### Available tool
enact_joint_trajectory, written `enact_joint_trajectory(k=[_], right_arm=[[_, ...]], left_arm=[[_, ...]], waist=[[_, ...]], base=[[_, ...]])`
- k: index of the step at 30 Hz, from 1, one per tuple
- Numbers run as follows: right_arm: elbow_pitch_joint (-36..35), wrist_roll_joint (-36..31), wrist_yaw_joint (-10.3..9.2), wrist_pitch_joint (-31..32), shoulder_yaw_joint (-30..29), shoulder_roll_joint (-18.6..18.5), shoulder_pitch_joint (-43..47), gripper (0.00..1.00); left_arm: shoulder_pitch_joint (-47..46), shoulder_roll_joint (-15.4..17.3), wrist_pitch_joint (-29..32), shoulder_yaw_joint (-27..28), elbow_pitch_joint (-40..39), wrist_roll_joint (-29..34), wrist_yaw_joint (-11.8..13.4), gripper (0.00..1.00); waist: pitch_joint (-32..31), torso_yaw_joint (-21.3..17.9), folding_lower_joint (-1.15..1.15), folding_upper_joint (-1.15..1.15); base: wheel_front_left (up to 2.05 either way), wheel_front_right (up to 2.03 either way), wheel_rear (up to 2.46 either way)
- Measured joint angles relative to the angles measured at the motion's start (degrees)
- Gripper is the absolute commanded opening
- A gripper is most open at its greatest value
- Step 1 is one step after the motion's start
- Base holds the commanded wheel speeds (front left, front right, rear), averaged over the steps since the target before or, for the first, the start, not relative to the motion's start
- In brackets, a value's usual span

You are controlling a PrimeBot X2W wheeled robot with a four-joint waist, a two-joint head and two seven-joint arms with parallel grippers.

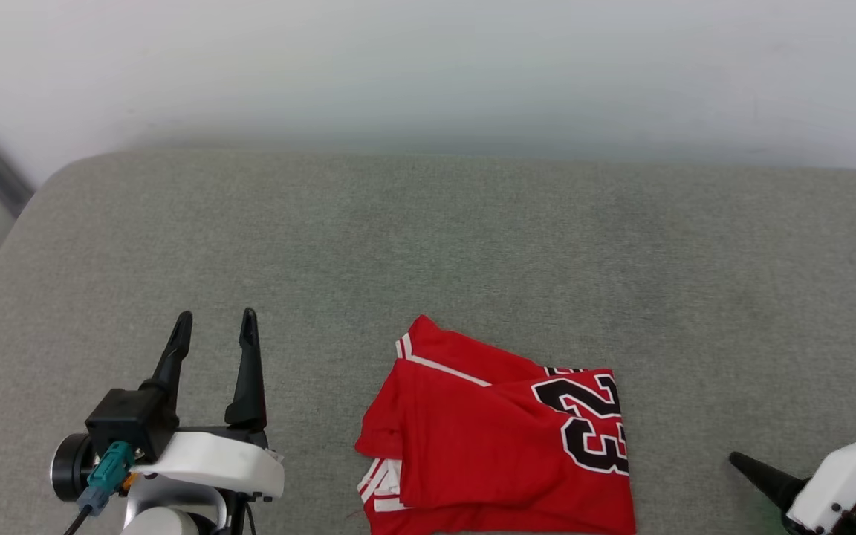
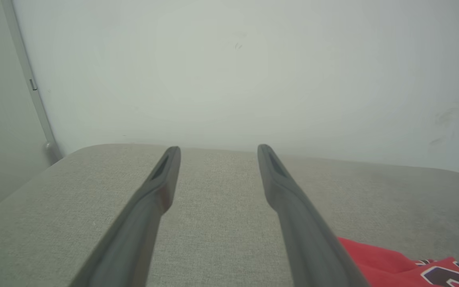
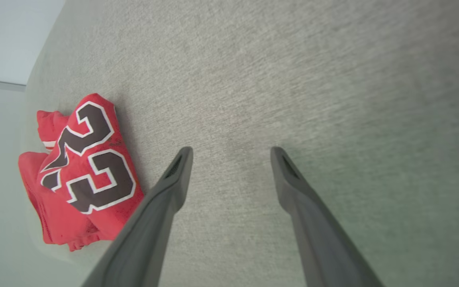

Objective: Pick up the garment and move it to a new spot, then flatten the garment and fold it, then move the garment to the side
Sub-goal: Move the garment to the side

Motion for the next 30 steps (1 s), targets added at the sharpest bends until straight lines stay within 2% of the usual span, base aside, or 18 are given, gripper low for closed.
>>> enact_joint_trajectory(k=[4, 7, 11, 15, 16, 17, 18, 19, 24, 30], right_arm=[[4.6, 5.9, 0.01, 4.3, 1.0, 2.0, -3.7, 1.00], [7.5, 12.4, 0.01, 6.6, 2.4, 2.2, -6.2, 1.00], [11.1, 21.5, 0.02, 7.8, 6.7, 2.4, -8.5, 1.00], [13.0, 24.0, 0.03, 7.9, 10.2, 2.5, -9.2, 0.98], [13.3, 24.0, 0.04, 7.6, 10.7, 2.4, -9.4, 0.44], [13.4, 23.6, 0.04, 7.2, 11.3, 2.4, -9.4, 0.44], [13.4, 23.0, 0.04, 6.6, 11.8, 2.4, -9.4, 0.15], [13.4, 22.8, 0.03, 5.9, 12.1, 2.5, -9.4, 0.00], [12.4, 20.0, 0.00, 2.5, 14.4, 1.6, -9.4, 0.00], [11.5, 9.6, 0.00, -2.2, 19.0, -2.9, -9.2, 0.00]], left_arm=[[-1.2, -0.5, 0.0, 0.1, -0.3, 0.8, -1.0, 1.00], [-1.6, -0.9, -0.1, 0.2, 0.0, 1.0, -1.5, 1.00], [-1.9, -1.3, -0.1, 0.3, 0.7, 1.4, -2.1, 1.00], [-2.3, -1.8, -0.1, 0.4, 1.4, 1.5, -2.7, 1.00], [-2.3, -2.0, -0.1, 0.4, 1.5, 1.5, -2.8, 1.00], [-2.3, -2.1, -0.1, 0.5, 1.7, 1.5, -2.9, 1.00], [-2.3, -2.3, -0.1, 0.6, 1.9, 1.6, -3.0, 1.00], [-2.3, -2.4, -0.1, 0.6, 2.0, 1.8, -3.0, 1.00], [-1.8, -2.5, -0.1, 0.5, 3.0, 2.0, -3.3, 1.00], [0.2, -2.5, 0.0, -1.0, 3.4, 2.3, -4.0, 1.00]], waist=[[1.8, 2.0, 0.00, 0.00], [3.1, 3.4, 0.00, 0.00], [4.3, 4.9, 0.00, 0.00], [4.7, 5.7, 0.00, 0.00], [4.7, 5.8, 0.00, 0.00], [4.6, 5.9, 0.00, 0.00], [4.4, 5.9, 0.00, 0.00], [4.2, 5.9, 0.00, 0.00], [2.4, 4.8, 0.00, 0.00], [-1.1, -0.4, 0.00, 0.00]], base=[[0.00, 0.00, 0.00], [0.00, 0.00, 0.00], [0.00, 0.00, 0.00], [0.00, 0.00, 0.00], [0.00, 0.00, 0.00], [0.00, 0.00, 0.00], [0.00, 0.00, 0.00], [0.00, 0.00, 0.00], [0.00, 0.00, 0.00], [0.00, 0.00, 0.00]])
